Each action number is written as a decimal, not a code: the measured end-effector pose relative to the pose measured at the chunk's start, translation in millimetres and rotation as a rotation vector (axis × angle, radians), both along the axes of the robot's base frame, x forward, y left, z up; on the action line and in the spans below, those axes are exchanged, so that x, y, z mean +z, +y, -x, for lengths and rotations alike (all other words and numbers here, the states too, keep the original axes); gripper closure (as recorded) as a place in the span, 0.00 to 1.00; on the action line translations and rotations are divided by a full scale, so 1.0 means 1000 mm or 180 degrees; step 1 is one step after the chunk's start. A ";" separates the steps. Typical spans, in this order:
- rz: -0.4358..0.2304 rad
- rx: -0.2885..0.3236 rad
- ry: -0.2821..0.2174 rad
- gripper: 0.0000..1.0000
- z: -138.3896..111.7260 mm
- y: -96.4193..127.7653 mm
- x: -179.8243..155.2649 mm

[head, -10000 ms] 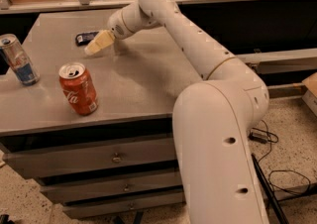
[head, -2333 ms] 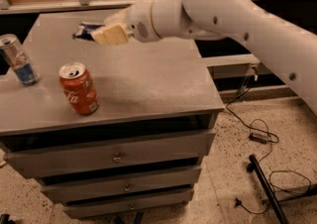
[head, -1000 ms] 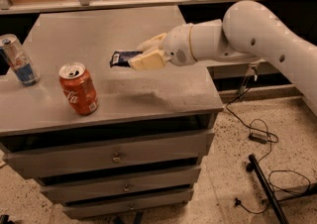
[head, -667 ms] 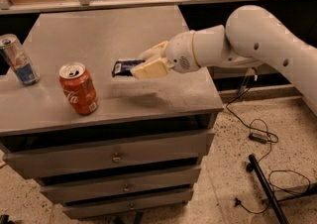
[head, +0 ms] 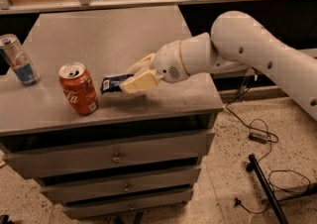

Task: Move rxbar blueberry near coke can

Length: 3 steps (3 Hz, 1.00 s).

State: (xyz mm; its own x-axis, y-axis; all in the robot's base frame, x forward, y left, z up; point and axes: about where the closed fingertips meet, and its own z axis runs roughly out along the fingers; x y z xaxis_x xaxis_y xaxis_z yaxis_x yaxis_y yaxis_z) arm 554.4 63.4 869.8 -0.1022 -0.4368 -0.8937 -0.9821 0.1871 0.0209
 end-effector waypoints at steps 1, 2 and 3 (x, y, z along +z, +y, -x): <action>0.0011 0.0007 0.0045 1.00 0.006 0.004 -0.007; 0.0013 0.0020 0.0044 0.84 0.006 0.006 -0.007; 0.0015 0.0038 0.0045 0.53 0.008 0.009 -0.007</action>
Offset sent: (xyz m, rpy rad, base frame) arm -0.0048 0.0033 -0.0062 -0.0030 0.0120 0.0019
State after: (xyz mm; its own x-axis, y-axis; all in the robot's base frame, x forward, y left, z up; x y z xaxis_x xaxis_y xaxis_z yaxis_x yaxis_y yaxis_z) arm 546.6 72.0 862.5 -0.1096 -0.4421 -0.8902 -0.9839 0.1756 0.0339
